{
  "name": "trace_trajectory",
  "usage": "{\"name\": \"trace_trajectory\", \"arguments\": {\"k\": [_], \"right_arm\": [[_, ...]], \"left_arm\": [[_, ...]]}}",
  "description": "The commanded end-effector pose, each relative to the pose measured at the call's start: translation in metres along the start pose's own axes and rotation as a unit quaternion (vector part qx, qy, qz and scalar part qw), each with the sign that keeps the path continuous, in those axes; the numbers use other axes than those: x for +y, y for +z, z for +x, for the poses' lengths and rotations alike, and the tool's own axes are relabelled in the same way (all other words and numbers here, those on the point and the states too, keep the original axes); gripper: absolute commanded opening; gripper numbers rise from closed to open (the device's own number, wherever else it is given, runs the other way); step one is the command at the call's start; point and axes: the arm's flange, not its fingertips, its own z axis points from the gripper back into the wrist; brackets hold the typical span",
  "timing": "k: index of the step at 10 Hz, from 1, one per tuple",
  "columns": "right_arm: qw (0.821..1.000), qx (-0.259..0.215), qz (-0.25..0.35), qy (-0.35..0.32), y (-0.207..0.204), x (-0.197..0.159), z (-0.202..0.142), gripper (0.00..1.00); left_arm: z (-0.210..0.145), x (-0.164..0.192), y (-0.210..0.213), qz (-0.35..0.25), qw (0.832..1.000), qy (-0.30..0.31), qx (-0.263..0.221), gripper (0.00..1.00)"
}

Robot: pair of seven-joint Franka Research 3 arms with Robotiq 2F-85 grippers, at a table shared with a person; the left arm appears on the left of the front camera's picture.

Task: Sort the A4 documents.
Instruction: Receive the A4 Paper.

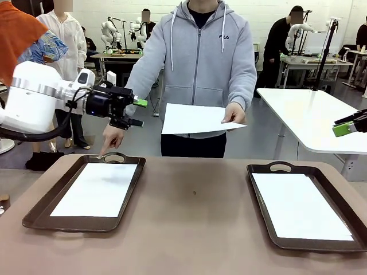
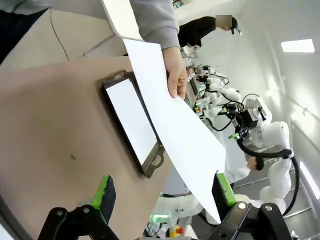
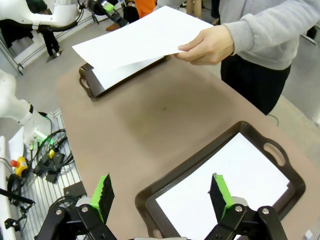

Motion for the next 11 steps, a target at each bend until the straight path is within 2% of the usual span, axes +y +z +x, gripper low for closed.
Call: {"name": "trace_trajectory", "arguments": {"k": [1, 4, 11], "right_arm": [[1.0, -0.012, 0.008, 0.0, -0.002, -0.001, 0.002, 1.0], [1.0, -0.012, 0.008, 0.0, -0.002, -0.001, 0.002, 1.0], [1.0, -0.012, 0.008, 0.0, -0.002, -0.001, 0.002, 1.0]], "left_arm": [[0.011, 0.005, -0.016, -0.03, 0.999, 0.045, -0.002, 1.0], [0.016, 0.021, -0.035, -0.053, 0.996, 0.075, 0.0, 1.0], [0.026, 0.026, -0.072, -0.113, 0.987, 0.111, 0.018, 1.0]]}}
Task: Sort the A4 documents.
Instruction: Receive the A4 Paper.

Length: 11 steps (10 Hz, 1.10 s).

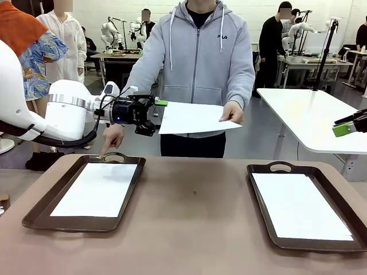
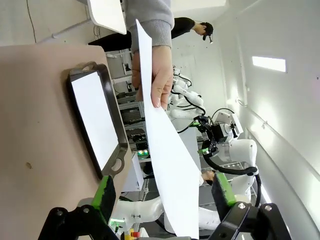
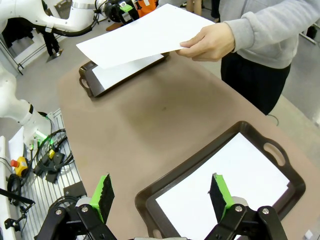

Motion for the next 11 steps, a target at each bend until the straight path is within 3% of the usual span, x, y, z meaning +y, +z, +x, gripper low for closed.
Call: {"name": "trace_trajectory", "arguments": {"k": [1, 9, 10, 11], "right_arm": [[1.0, -0.012, 0.008, 0.0, -0.001, -0.001, 0.002, 1.0], [1.0, -0.012, 0.008, 0.0, -0.001, -0.001, 0.002, 1.0], [1.0, -0.012, 0.008, 0.0, -0.001, -0.001, 0.002, 1.0], [1.0, -0.012, 0.008, 0.0, -0.001, -0.001, 0.002, 1.0]], "left_arm": [[0.008, -0.004, -0.01, -0.025, 1.0, 0.018, 0.002, 1.0], [0.008, -0.006, -0.035, -0.05, 0.996, 0.047, 0.049, 1.0], [0.006, -0.006, -0.037, -0.053, 0.996, 0.033, 0.062, 0.82], [0.006, -0.006, -0.036, -0.054, 0.996, 0.034, 0.063, 0.81]]}}
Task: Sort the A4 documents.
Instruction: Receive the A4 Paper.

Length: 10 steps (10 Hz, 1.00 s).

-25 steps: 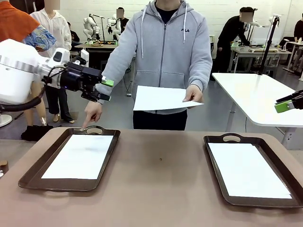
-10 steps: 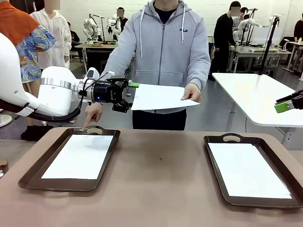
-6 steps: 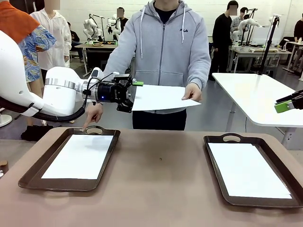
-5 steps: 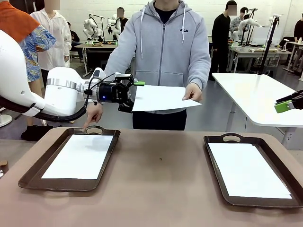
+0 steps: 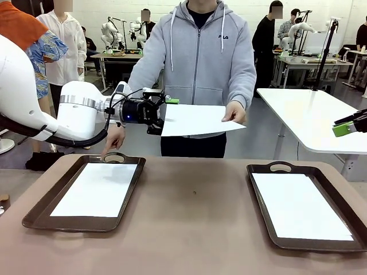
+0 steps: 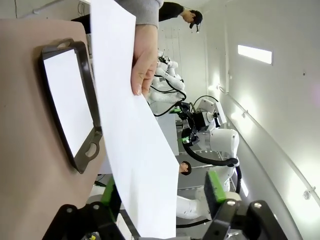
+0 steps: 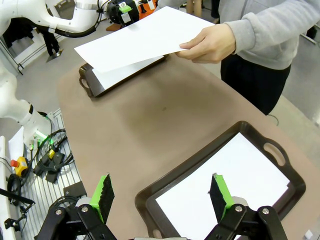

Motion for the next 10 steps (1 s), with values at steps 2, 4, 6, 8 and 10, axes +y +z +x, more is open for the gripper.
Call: {"name": "trace_trajectory", "arguments": {"k": [2, 4, 6, 8, 10], "right_arm": [[1.0, -0.012, 0.008, 0.0, -0.0014, -0.0011, 0.0018, 1.0], [1.0, -0.012, 0.008, 0.0, -0.0014, -0.0011, 0.0018, 1.0], [1.0, -0.012, 0.008, 0.0, -0.0014, -0.0011, 0.0018, 1.0], [1.0, -0.012, 0.008, 0.0, -0.0014, -0.0011, 0.0018, 1.0], [1.0, -0.012, 0.008, 0.0, -0.0014, -0.0011, 0.0018, 1.0]], "left_arm": [[0.0065, 0.0015, 0.0031, -0.006, 1.0, -0.007, 0.011, 0.62], [0.0051, 0.0033, 0.0061, -0.001, 1.0, -0.009, 0.001, 0.43], [0.0049, 0.0065, 0.0095, -0.004, 1.0, -0.005, -0.007, 0.24], [0.0053, 0.0058, 0.01, -0.005, 1.0, -0.012, -0.008, 0.04], [0.0051, 0.0064, 0.0096, -0.008, 1.0, -0.012, -0.006, 0.0]]}}
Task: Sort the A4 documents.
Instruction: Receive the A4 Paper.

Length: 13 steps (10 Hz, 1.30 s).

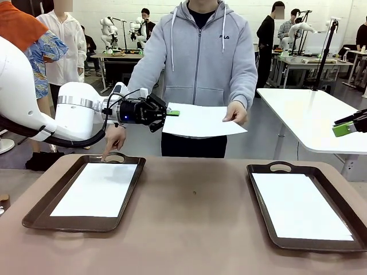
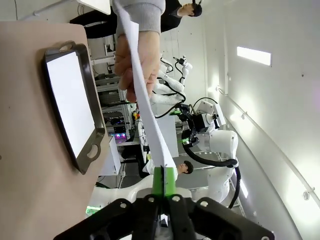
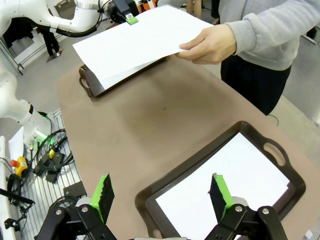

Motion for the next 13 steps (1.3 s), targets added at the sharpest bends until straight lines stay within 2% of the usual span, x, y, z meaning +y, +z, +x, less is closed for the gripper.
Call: {"name": "trace_trajectory", "arguments": {"k": [1, 4, 7, 8, 13], "right_arm": [[1.0, -0.012, 0.008, 0.0, -0.0014, -0.0011, 0.0018, 1.0], [1.0, -0.012, 0.008, 0.0, -0.0014, -0.0011, 0.0018, 1.0], [1.0, -0.012, 0.008, 0.0, -0.0014, -0.0011, 0.0018, 1.0], [1.0, -0.012, 0.008, 0.0, -0.0014, -0.0011, 0.0018, 1.0], [1.0, -0.012, 0.008, 0.0, -0.0014, -0.0011, 0.0018, 1.0]], "left_arm": [[0.0019, 0.0031, -0.0014, -0.008, 1.0, -0.01, 0.0, 0.0], [0.0007, 0.0027, -0.0005, -0.012, 1.0, -0.016, -0.002, 0.0], [-0.0057, 0.0001, 0.0022, -0.017, 1.0, 0.007, -0.006, 0.0], [-0.0004, 0.0012, 0.0, 0.0, 1.0, -0.001, 0.0, 0.0], [-0.0004, 0.0012, 0.0, 0.0, 1.0, -0.001, 0.0, 0.0]]}}
